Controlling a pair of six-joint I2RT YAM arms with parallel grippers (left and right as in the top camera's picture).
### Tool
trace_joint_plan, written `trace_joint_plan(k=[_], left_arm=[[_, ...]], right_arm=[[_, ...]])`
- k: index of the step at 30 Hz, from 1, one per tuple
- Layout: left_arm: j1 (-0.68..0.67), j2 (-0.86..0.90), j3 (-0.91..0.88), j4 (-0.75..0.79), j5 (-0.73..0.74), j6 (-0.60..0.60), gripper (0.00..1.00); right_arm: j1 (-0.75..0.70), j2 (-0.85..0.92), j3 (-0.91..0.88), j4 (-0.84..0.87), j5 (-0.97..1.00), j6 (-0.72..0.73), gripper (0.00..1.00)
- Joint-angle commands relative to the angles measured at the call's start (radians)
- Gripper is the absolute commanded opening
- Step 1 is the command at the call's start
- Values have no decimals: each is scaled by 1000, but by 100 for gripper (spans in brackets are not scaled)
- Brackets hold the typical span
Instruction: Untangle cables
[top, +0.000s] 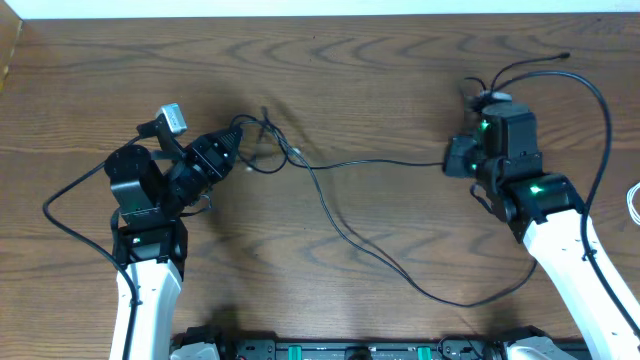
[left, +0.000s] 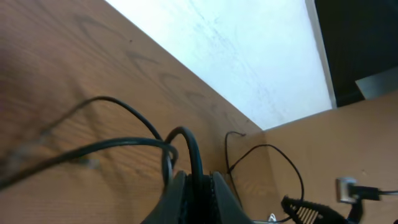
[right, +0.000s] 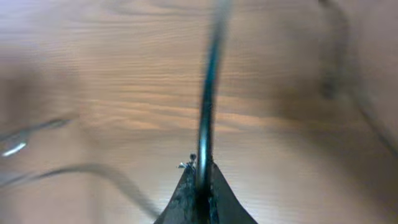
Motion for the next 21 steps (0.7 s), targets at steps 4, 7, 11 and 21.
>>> trace_joint_plan(k=[4,7,11,21], left_arm=[[4,-5,12,-1,-98,16,8],[4,-5,12,-13,-164,16,8],[4,5,12,-27,-198,16,8],[4,92,12,-23,-190,17,8]], right_arm=[[2,-64,-2,153,-644,-150,1],[23,-112,-2,193,-721,-151,1],[72,-194,-2,198,-732,-156,1],[190,-298,-2,135,-526,-183,1]])
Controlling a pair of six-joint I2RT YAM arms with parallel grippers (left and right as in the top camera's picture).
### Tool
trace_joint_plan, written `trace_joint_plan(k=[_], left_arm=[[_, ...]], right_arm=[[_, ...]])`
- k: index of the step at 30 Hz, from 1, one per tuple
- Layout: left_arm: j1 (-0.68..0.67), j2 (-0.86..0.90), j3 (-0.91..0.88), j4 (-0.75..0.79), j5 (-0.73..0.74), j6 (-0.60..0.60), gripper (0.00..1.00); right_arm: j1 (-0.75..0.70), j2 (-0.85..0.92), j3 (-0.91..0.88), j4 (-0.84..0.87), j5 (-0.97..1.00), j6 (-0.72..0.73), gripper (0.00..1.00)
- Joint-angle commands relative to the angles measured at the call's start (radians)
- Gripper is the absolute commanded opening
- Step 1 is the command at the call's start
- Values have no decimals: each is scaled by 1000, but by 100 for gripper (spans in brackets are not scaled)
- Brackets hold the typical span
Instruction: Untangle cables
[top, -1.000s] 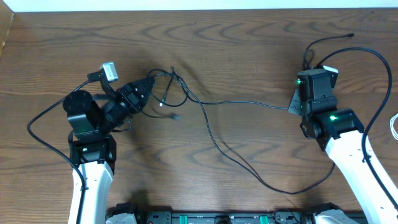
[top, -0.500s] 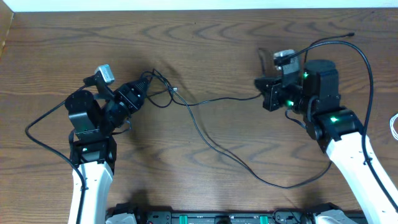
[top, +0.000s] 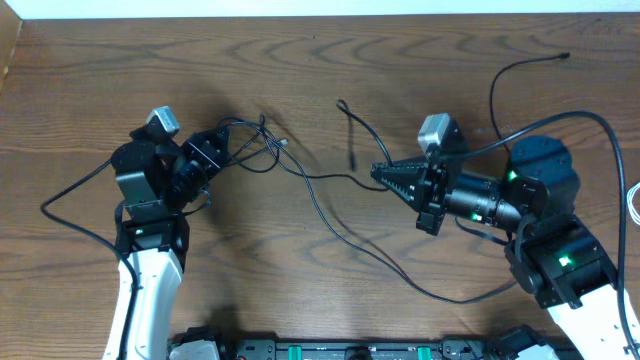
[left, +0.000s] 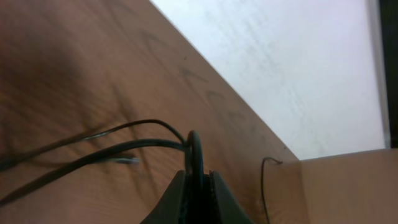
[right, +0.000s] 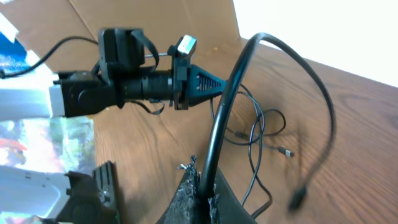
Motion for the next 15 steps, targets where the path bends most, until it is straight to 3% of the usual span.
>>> trace_joint_plan(k=[1,5,12,13,15], left_arm=[[4,21,12,3,14,17,8],[4,24,12,42,151,82,8],[4,24,12,208,583,269,8],[4,24,12,215,595,268,8],[4,24,12,217,596,268,8]], right_arm=[[18,8,0,-43,188,-11,1],[18,62,0,-82,393,56,1],[18,228,0,-43,391,64,2],[18,248,0,-43,391,76,8],[18,277,0,-44,389,90,33]])
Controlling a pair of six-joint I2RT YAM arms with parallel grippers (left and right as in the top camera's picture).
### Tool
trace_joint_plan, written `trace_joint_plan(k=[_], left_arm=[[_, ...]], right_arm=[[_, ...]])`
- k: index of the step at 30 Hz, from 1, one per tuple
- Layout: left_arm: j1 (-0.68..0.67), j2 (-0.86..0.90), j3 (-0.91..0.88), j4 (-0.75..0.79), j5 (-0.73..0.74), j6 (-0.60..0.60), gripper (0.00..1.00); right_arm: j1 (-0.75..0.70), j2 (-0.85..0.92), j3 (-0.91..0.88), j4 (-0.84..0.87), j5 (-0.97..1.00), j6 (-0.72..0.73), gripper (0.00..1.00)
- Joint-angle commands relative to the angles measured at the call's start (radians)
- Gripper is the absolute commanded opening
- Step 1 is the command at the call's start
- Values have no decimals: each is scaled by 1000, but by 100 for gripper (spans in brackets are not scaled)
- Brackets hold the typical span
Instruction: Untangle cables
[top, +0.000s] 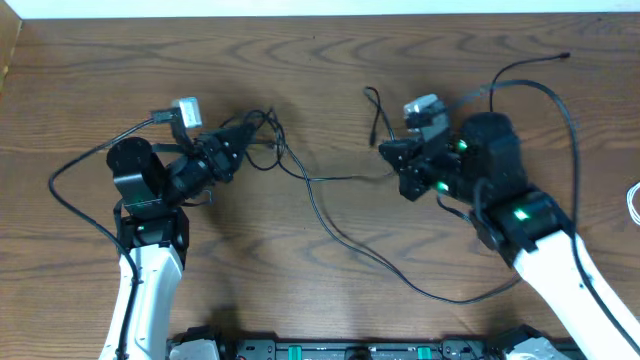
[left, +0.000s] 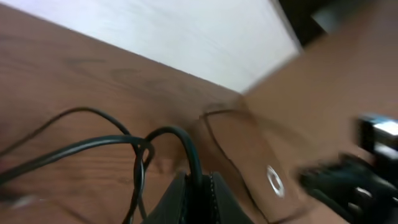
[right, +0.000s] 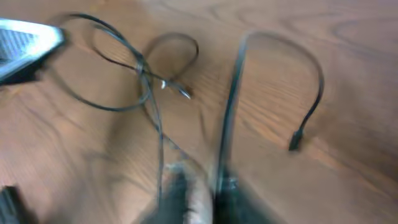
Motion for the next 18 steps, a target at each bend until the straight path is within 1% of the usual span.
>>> trace_joint_plan(k=[1,2,3,4,5,6,9,11,13,15,18], left_arm=[[4,-1,12,12,161,72,8],[4,-1,12,12,160,72,8],[4,-1,12,12,154,72,8],[4,-1,12,12,152,72,8],[4,-1,12,12,146,72,8],[4,-1,12,12,144,72,8],[4,-1,12,12,134,72,8],[4,-1,12,12,134,72,8],[4,-1,12,12,134,71,8],[4,-1,12,12,134,61,8],[4,-1,12,13,126,2,8]], right_arm=[[6,47,0,2,17,32,46],[6,53,0,-3,15,32,55],[6,56,0,-11,16,31,61],[6,56,0,-19,19,28,71],[6,55,0,-28,23,28,78],[6,55,0,-36,23,28,80],[6,55,0,-55,10,19,85],[8,55,0,-65,-48,-14,89],[8,57,0,-69,-119,-31,89],[8,63,-1,-68,-161,-37,85],[19,89,-1,-68,-166,-48,77]])
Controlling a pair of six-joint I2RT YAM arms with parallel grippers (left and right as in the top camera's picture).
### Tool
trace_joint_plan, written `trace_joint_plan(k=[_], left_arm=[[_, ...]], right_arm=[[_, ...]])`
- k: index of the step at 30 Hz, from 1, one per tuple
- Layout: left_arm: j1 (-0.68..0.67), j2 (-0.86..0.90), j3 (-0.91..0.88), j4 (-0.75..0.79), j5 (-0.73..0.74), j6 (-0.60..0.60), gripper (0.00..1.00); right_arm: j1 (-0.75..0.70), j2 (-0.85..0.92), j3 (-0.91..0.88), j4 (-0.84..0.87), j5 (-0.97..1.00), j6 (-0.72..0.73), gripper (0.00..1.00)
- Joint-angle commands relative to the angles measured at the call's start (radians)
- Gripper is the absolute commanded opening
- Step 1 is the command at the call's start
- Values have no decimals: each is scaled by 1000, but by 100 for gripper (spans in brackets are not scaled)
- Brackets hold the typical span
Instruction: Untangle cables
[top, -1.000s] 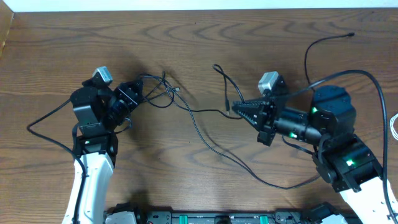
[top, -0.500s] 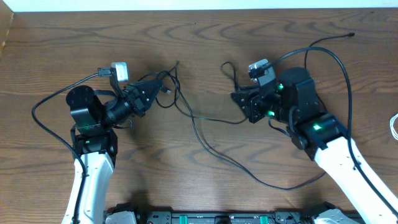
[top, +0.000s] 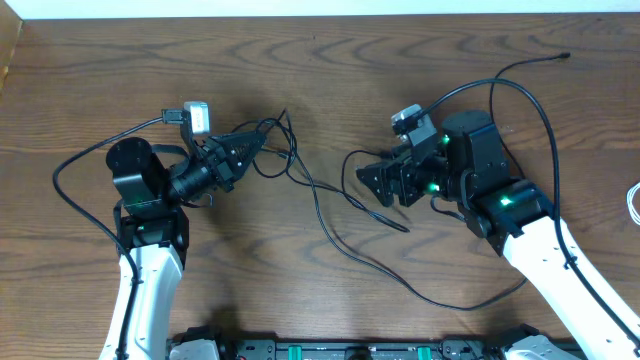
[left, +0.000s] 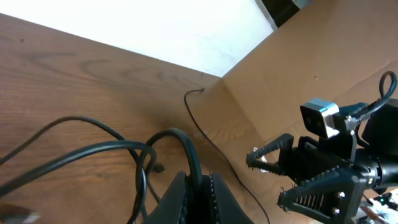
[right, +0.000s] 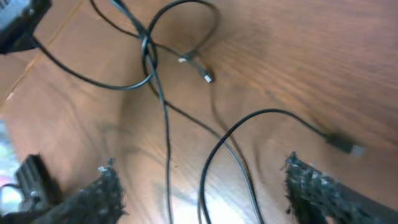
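Observation:
Thin black cables lie knotted (top: 272, 150) on the wooden table, and one long strand (top: 440, 293) trails toward the front right. My left gripper (top: 245, 148) is at the knot, shut on a black cable loop (left: 186, 143) that rises from between its jaws (left: 196, 186). My right gripper (top: 372, 182) hovers over the middle of the table, wide open (right: 208, 193). Below it a loose cable arc (right: 249, 118) ending in a plug (right: 344, 144) lies flat, untouched. The knot (right: 148, 46) and a small connector (right: 202, 71) show farther ahead.
A white cable (top: 634, 205) pokes in at the right edge. The arms' own leads arc beside the left arm (top: 70, 170) and the right arm (top: 545, 100). A white wall borders the table's far edge (top: 300, 8). Cardboard stands at the far left corner (top: 8, 50).
My right gripper was shut on a cable whose free end stood up. Now it is wide open, a little lower and left, and that cable lies flat. The left gripper has shifted slightly right.
At first both grippers held cable, the right one far right with a strand taut to the knot. Then the right gripper was at mid-table holding the cable with its free end lifted, then slightly farther back. Now the cable is let go, while the left keeps its hold.

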Motion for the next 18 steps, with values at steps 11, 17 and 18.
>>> trace_joint_plan(k=[11,17,18], left_arm=[[4,-1,12,6,17,-116,8],[4,-1,12,6,21,-199,8],[4,-1,12,6,21,-208,8]], right_arm=[[149,174,-1,164,-35,-31,71],[206,220,-1,242,202,63,68],[211,229,-1,251,212,73,67]])
